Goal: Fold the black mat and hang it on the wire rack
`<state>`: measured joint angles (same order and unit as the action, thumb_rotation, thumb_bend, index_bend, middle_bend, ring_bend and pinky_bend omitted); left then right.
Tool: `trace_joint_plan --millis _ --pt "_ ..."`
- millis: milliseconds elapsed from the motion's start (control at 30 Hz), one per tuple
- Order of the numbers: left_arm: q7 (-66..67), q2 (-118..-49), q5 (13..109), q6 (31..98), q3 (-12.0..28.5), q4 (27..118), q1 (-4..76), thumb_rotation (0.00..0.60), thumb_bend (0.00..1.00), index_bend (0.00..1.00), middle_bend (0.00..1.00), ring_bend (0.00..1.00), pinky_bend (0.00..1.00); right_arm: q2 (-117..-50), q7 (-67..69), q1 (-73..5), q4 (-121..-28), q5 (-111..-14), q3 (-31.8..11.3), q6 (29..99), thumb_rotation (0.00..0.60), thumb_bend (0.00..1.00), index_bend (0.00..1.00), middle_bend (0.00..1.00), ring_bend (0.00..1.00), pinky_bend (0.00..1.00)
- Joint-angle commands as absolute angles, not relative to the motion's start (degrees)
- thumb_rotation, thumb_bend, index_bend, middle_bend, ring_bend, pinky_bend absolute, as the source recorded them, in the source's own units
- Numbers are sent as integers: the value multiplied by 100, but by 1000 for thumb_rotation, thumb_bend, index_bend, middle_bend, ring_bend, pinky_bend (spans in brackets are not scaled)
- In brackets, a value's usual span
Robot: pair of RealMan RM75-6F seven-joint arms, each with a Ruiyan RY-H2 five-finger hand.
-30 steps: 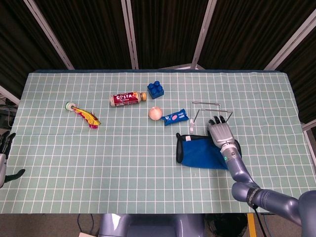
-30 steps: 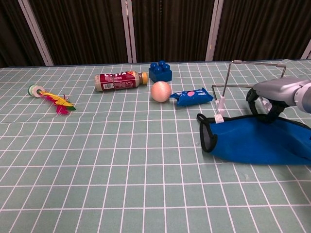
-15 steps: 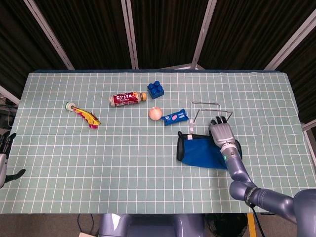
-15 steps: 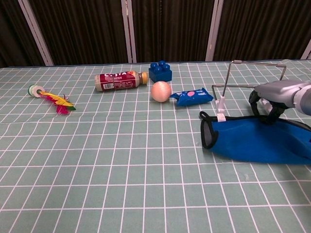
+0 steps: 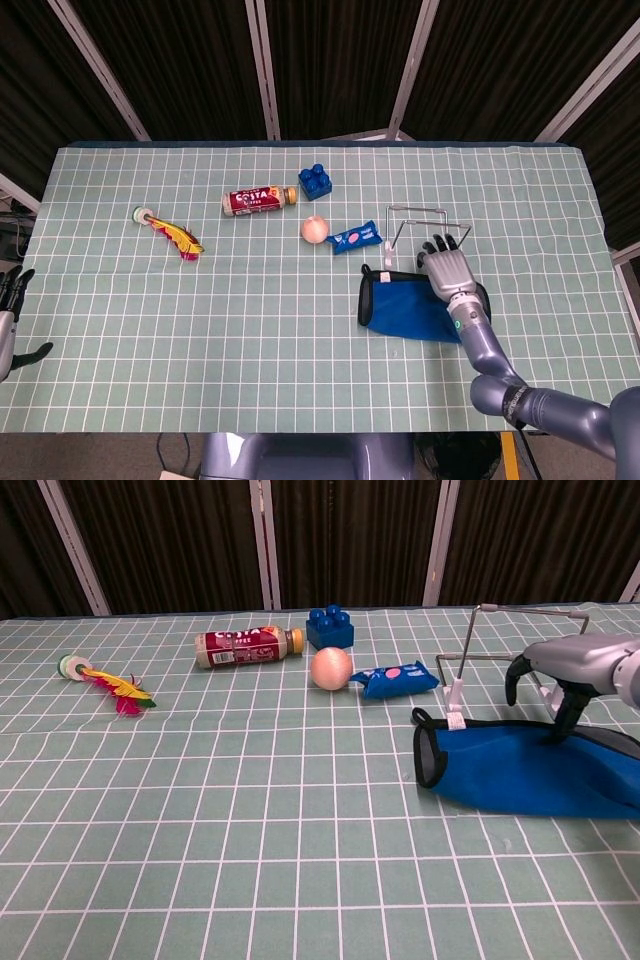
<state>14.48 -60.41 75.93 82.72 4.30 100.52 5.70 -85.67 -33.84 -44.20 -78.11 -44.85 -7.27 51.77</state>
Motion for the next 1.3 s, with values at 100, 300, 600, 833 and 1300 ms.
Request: trace_joint_plan --millis 100,300,600,833,1300 --pt "1404 -6016 7681 8318 396 10080 544 600 0 0 0 0 0 -8097 -3349 -4151 -8586 -4861 -499 5531 600 71 350 149 0 5" --pt "1373 -5990 7797 8381 358 10125 515 600 0 0 0 0 0 -7535 -2868 -3759 -9231 -5657 -213 5816 600 80 350 150 0 4" --pt "1346 -5960 7913 8491 349 10182 476 600 0 0 0 0 0 -7098 -1653 -3064 -8725 -7586 502 6327 600 89 350 149 0 0" --pt "1429 -5982 7952 8522 359 10224 485 600 0 0 0 0 0 -7423 -868 -2816 -7397 -8677 844 6699 600 91 364 150 0 0" --pt "1665 -6075 7837 8419 393 10254 559 600 0 0 0 0 0 -8041 115 -2731 -5749 -9628 1071 7017 600 100 372 150 0 0"
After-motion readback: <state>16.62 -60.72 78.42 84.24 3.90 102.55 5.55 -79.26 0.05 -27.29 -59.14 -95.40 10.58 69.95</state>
